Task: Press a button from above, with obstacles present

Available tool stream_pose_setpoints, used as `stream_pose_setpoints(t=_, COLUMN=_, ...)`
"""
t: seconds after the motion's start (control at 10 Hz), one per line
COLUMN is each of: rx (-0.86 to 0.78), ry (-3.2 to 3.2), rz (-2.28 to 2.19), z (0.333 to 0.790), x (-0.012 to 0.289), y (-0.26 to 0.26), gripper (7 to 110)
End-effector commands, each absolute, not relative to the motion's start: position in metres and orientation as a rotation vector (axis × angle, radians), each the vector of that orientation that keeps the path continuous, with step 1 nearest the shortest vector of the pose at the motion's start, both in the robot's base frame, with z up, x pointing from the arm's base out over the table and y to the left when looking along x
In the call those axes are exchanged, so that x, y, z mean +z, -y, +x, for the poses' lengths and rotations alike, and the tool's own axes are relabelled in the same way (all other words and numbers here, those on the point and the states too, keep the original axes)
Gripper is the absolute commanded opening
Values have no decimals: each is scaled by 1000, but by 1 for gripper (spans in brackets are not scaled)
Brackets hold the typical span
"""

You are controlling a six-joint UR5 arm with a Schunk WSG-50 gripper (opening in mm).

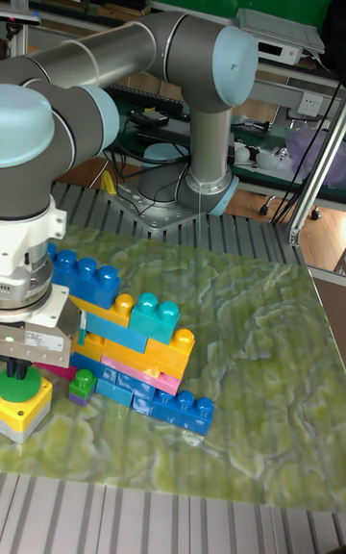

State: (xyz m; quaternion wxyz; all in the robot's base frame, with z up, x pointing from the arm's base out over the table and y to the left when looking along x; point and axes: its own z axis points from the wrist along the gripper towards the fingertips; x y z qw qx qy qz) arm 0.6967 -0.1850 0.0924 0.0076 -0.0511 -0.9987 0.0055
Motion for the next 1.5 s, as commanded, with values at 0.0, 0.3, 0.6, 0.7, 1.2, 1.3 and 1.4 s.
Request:
stream_pose_setpoints(t=0.0, rx=57, ry=3123, rz=-244, z=698, x=94, y=192, gripper=7)
stream_pose_setpoints(t=0.3, rx=58, ry=3152, rz=-185, z=707, x=87, y=198, gripper=7)
stream_pose_setpoints(t=0.6, rx=29, ry=3149, rz=-182, z=709, x=89, y=195, gripper=7)
stream_pose_setpoints(t=0.7, rx=-5, ry=3144, rz=-187, z=708, x=92, y=190, gripper=7)
stream_pose_setpoints(t=1.2, rx=-14, ry=3139, rz=-211, z=700, x=86, y=178, gripper=7)
stream_pose_setpoints(t=1.3, rx=-7, ry=3141, rz=-211, z=701, x=84, y=180, gripper=7)
stream_pose_setpoints(t=1.4, rx=-3, ry=3146, rz=-209, z=703, x=83, y=183, gripper=7)
